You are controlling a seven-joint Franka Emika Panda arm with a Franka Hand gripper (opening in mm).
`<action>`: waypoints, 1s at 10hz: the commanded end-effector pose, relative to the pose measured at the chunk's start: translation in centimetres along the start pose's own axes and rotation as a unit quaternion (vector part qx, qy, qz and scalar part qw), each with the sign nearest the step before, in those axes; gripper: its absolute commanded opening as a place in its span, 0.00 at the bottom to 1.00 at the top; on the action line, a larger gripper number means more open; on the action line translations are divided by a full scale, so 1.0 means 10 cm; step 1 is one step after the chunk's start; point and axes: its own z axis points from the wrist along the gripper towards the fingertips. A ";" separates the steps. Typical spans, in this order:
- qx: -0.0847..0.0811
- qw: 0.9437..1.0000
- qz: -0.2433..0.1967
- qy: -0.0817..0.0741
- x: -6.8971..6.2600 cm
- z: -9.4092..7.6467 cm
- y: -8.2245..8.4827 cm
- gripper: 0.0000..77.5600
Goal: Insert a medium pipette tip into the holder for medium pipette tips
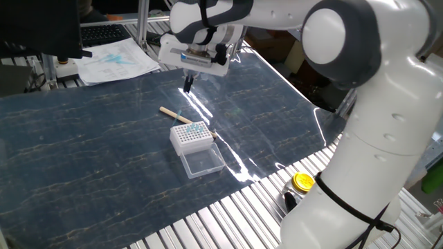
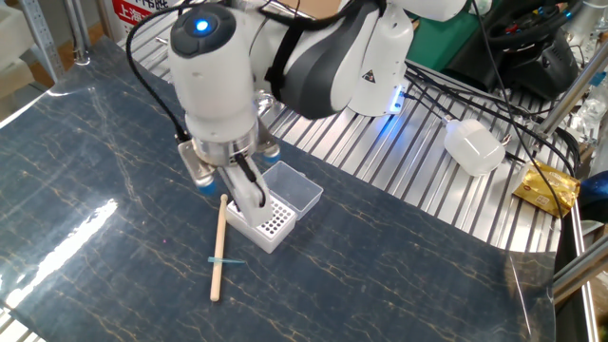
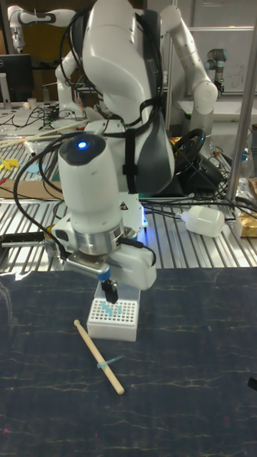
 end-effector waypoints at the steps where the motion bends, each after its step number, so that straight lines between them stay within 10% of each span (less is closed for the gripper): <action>1: 0.000 1.000 0.026 -0.001 -0.11 0.14 -0.01 0.00; 10: -0.004 0.998 0.068 0.004 -0.26 0.50 -0.06 0.00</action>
